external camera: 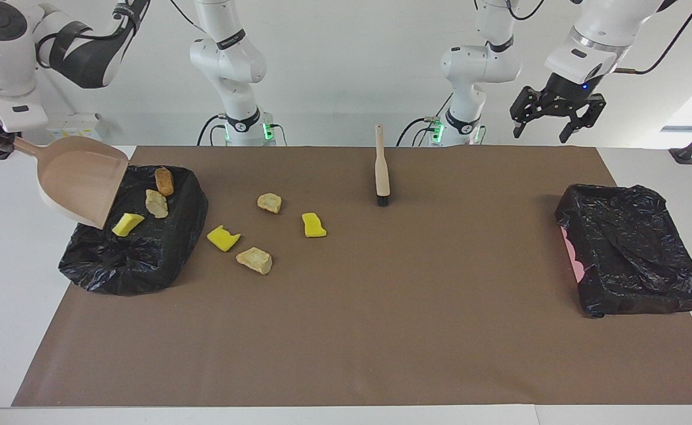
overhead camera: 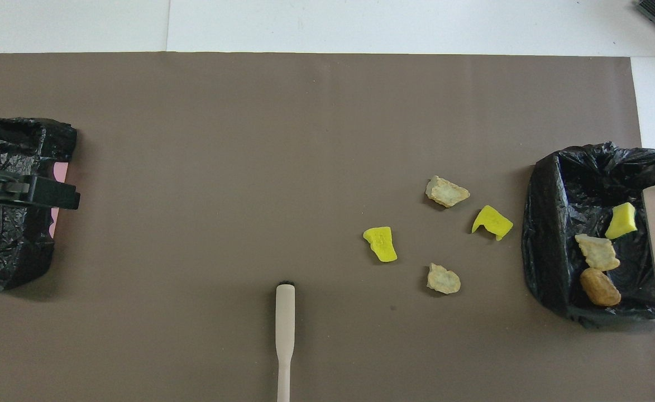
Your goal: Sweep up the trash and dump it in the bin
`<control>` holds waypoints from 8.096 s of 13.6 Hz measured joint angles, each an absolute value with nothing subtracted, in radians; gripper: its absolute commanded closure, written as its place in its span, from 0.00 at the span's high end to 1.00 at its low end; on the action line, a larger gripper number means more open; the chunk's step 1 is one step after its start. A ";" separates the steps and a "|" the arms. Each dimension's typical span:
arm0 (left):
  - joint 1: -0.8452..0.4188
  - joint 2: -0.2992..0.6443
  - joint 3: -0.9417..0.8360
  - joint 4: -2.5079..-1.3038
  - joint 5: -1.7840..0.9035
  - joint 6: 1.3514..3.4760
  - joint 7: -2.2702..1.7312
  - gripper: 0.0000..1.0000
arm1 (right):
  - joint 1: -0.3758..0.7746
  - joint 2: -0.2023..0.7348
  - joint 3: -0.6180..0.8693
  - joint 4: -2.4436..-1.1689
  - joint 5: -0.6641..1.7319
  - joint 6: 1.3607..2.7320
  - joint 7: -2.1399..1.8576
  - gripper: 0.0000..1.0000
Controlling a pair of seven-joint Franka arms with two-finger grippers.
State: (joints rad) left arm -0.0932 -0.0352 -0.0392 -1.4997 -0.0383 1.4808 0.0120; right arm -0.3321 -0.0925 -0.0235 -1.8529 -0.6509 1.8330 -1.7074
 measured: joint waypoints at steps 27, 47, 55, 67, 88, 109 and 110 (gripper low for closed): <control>-0.043 -0.028 -0.044 -1.471 -0.042 1.472 0.013 1.00 | 0.283 0.105 -0.009 -1.874 -0.047 1.860 -0.525 0.00; -0.061 -0.031 -0.051 -1.471 -0.021 1.459 -0.002 1.00 | 0.627 0.464 -0.009 -1.689 0.111 2.308 0.615 1.00; -0.056 -0.031 -0.046 -1.472 -0.020 1.464 -0.007 1.00 | 0.665 0.312 0.008 -1.681 0.184 1.969 0.615 1.00; -0.062 0.090 -0.434 -1.783 0.024 1.949 -0.368 1.00 | 0.895 0.123 0.013 -2.037 0.221 2.015 0.756 1.00; -0.125 0.439 -0.621 -1.784 0.342 2.246 -0.819 0.12 | 1.023 0.122 0.012 -2.155 0.251 2.164 0.933 0.00; 0.007 0.279 -0.482 -1.742 0.165 1.902 0.438 0.00 | 0.484 -0.020 -0.009 -1.933 0.105 1.621 0.663 0.00; 0.009 0.260 -0.453 -1.740 0.156 1.883 0.548 0.00 | 0.459 -0.020 -0.009 -1.921 0.072 1.598 0.636 0.00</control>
State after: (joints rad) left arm 0.0085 0.2599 -0.4527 -1.7397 0.1564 1.8827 0.5484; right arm 0.4589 -0.0201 -0.0088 -1.9213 0.0716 1.5978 0.6361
